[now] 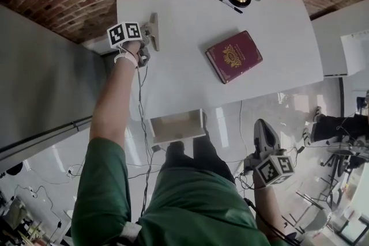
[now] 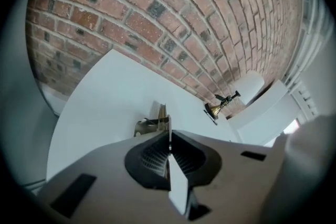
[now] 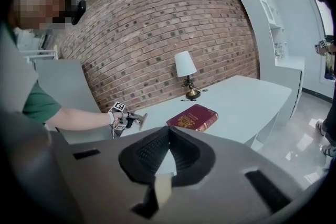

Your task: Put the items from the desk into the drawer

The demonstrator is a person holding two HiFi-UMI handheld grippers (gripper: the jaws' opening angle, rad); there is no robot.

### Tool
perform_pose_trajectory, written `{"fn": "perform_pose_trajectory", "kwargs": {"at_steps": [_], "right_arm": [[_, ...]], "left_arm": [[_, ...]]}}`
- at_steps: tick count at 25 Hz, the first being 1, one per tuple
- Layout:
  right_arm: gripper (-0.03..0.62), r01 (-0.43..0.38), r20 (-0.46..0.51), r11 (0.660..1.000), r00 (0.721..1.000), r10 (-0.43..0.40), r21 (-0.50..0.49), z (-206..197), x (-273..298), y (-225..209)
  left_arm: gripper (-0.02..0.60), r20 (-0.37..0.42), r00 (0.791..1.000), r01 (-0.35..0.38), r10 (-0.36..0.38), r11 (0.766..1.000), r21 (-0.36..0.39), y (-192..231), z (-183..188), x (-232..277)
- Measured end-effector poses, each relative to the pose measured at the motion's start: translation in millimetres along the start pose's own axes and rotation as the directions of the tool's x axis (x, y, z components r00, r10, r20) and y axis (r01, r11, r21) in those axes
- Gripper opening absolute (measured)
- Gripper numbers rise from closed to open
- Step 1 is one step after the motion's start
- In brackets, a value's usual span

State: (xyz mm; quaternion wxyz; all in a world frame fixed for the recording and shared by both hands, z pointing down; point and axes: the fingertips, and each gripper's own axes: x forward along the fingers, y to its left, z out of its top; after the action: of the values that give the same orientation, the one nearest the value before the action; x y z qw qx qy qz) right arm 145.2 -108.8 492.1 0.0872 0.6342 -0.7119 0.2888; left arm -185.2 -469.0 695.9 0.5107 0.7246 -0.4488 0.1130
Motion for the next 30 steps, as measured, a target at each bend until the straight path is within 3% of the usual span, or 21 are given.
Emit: {"fn": "perform_pose_trajectory", "kwargs": {"at_steps": [7,16,21,26,30], "right_arm": [[0.003,-0.041,-0.003,0.999,0.999,0.042,0.016,-7,3,20],[0.003,-0.089,0.005,0.996,0.996,0.090,-0.019,-11,-3,54],[0.003,-0.113,-0.012,0.992,0.994,0.112,-0.062,-18,-2,72],[0.003,-0.150,-0.036,0.985,0.988,0.148,-0.083,-31,0,95],[0.003,-0.179,-0.051,0.981,0.983,0.175,-0.081,-38,3,106]], "left_arm": [[0.012,-0.006,0.997,0.074,-0.074,0.990,0.124,-21,-9,-30],[0.011,-0.063,0.978,0.207,-0.197,0.940,0.271,-68,-37,-80],[0.011,-0.105,0.964,0.265,-0.244,0.882,0.389,-94,-62,-121],[0.011,-0.164,0.944,0.329,-0.286,0.793,0.513,-123,-100,-158],[0.011,-0.195,0.933,0.359,-0.303,0.735,0.575,-141,-125,-184]]}}
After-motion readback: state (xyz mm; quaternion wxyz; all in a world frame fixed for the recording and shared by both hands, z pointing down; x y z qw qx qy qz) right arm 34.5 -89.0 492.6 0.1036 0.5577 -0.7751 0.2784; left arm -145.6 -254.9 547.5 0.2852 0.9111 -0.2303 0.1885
